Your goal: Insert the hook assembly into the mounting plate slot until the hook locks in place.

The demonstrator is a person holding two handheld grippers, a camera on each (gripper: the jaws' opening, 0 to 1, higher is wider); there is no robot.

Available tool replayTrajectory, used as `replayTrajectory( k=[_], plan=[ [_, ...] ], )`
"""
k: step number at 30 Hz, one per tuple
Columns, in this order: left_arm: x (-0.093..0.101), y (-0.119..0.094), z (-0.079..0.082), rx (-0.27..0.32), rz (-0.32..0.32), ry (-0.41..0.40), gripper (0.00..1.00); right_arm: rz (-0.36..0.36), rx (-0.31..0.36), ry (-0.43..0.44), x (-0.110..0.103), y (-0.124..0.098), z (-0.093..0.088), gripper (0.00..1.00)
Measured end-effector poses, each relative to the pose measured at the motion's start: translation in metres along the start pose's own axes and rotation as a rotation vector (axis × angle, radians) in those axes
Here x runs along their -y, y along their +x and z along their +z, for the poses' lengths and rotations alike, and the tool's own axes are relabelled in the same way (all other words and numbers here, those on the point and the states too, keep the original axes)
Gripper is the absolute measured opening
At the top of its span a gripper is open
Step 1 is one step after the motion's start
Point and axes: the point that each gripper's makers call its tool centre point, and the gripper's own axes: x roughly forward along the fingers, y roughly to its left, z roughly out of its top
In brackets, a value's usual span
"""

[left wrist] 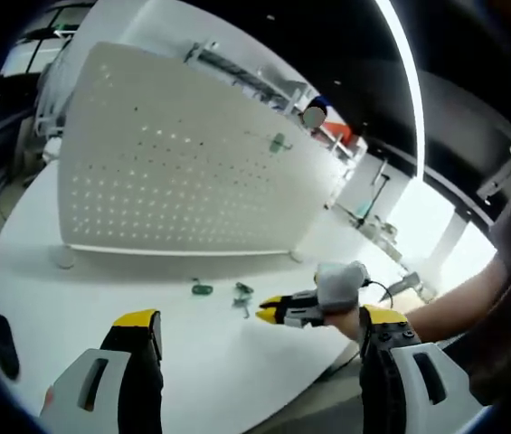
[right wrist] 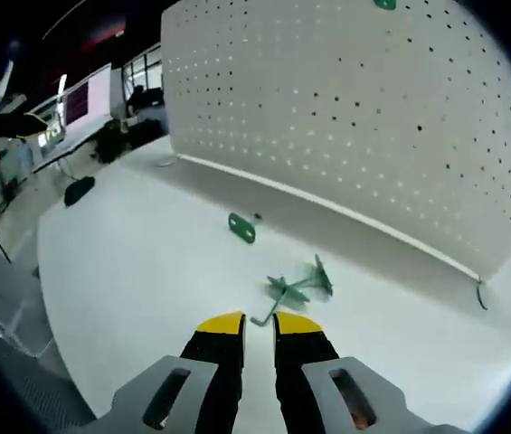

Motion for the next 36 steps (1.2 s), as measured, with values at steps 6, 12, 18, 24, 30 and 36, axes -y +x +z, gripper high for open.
replayTrajectory(
  k=[6, 12, 18, 24, 30, 36],
  plan=[
    [-0.003, 0.002, 0.000, -0.003, 0.004, 0.000, 0.92, -0.002, -0.030, 0.048, 0.004, 0.015, -0.005, 0.10],
    [-0.010, 0.000, -0.002, -0.006, 0.018, -0.007, 0.92, -0.006, -0.049, 0.080, 0.008, 0.023, -0.009, 0.11],
    [-0.014, -0.002, -0.003, -0.008, 0.030, -0.013, 0.92, -0.015, -0.066, 0.105, 0.012, 0.030, -0.010, 0.10],
    [-0.014, -0.002, -0.003, -0.007, 0.028, -0.014, 0.92, -0.015, -0.082, 0.121, 0.011, 0.033, -0.010, 0.09],
    [-0.014, -0.001, -0.003, -0.006, 0.028, -0.012, 0.91, -0.036, -0.095, 0.093, 0.013, 0.034, -0.012, 0.04],
    [-0.014, -0.001, -0.002, -0.006, 0.027, -0.011, 0.91, -0.038, -0.100, 0.097, 0.012, 0.035, -0.011, 0.01]
  ],
)
